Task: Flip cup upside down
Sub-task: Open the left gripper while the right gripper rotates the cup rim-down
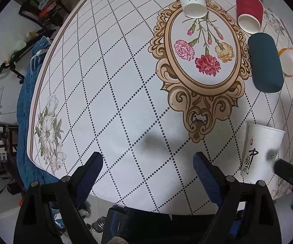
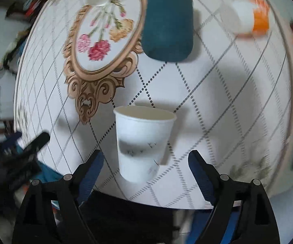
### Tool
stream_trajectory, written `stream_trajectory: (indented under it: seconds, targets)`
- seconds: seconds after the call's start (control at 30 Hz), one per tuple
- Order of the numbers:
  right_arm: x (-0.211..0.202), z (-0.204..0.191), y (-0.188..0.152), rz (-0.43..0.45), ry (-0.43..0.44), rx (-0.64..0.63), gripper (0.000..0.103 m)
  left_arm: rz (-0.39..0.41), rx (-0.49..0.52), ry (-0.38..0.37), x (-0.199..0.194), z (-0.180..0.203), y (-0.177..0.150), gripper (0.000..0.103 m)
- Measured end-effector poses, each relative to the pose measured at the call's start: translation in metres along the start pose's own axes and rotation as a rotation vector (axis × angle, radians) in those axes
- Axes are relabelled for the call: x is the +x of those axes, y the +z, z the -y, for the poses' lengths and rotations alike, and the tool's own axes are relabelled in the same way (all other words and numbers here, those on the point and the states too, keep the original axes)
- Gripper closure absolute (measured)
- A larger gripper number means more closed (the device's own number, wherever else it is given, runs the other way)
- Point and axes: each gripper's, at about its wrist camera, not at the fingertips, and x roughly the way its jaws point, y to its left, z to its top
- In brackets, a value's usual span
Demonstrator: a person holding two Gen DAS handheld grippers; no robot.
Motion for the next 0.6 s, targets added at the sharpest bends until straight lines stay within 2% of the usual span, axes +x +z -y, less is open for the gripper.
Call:
stream_trajectory:
  seconds: [0.03,0.13,0.23,0.33,0.37,0.53,0.6]
  targets:
    - [-0.009,-0.005,-0.002,0.018,-0.043,-0.064,0.016,0.001,-0.002,-0.002,0.0,0.0,0.0,0.012]
    - [-0.034,-0.031,-0.011,0.084,-0.252,-0.36,0.014,0.001,-0.007,-0.004,0.002,0.001,0.0,0.012]
    - [-0.04,-0.063,-0.034,0.139,-0.514,-0.785,0.014,-0.011,-0.018,-0.012,0.007,0.0,-0.002,0.012]
    - [-0.022,-0.081,-0.066,0.145,-0.77,-1.235,0.014,-0.027,-0.028,-0.018,0.014,0.001,-0.004,0.012]
    - [-0.009,-0.082,-0.083,0.144,-0.866,-1.436,0.014,-0.031,-0.03,-0.019,0.016,0.001,-0.004,0.012]
    - [0.043,-0.055,-0.124,0.059,-1.118,-2.068,0.014,-0.052,-0.047,-0.021,0.026,0.001,-0.009,0.012]
    - [0.056,-0.044,-0.131,0.047,-1.174,-2.23,0.014,-0.056,-0.05,-0.017,0.028,0.001,-0.012,0.012]
